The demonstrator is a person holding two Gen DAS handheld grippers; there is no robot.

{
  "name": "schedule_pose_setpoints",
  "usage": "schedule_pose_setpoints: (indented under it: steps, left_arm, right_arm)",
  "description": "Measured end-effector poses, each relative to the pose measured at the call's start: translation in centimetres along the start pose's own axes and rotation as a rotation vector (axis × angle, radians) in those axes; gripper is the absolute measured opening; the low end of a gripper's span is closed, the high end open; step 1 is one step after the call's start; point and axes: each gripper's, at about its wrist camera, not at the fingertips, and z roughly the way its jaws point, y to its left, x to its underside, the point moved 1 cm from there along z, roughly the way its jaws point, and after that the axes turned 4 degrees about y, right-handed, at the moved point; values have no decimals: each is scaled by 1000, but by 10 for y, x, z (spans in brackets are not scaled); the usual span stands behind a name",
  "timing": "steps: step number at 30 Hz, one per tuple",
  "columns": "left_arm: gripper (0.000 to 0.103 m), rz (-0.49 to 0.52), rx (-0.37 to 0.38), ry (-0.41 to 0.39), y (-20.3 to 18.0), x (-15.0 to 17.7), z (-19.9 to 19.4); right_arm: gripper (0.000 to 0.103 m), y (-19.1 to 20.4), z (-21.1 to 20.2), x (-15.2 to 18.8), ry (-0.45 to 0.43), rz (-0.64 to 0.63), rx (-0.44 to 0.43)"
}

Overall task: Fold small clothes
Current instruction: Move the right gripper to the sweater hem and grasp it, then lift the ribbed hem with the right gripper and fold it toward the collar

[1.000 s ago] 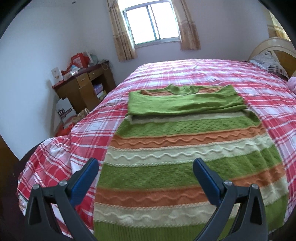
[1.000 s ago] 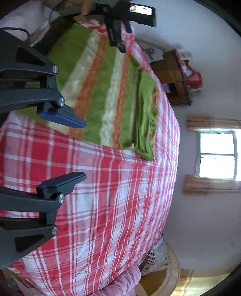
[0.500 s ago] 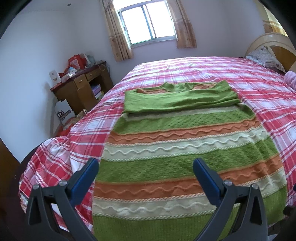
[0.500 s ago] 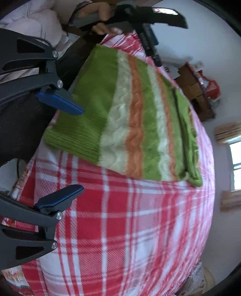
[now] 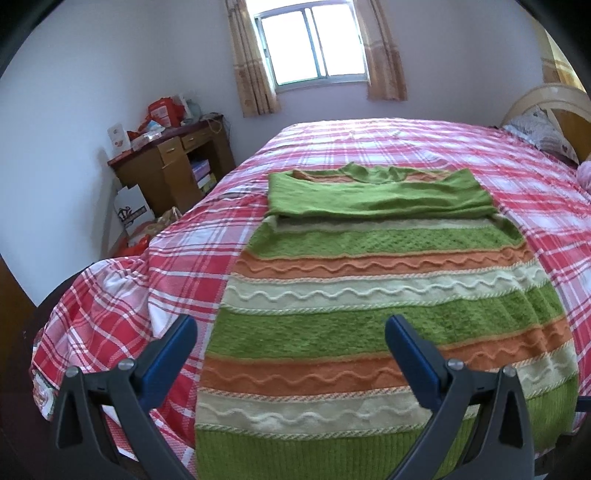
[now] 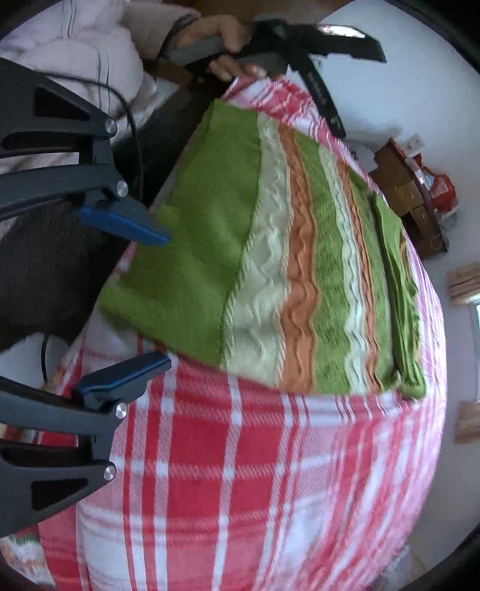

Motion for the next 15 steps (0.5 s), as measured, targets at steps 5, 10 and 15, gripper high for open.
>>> schedule_pose_setpoints:
  steps: [5, 10, 15]
  left_arm:
    - [103, 25, 1, 9, -8, 2, 1]
    - [103, 27, 1, 0, -6, 2, -2]
    - [103, 16, 2, 3, -2, 1, 0]
  right_arm:
    - [62, 1, 6, -2, -10, 20, -12]
    - [8, -3, 8, -5, 31, 12, 18]
    - [8, -7, -1, -10, 29, 73, -85]
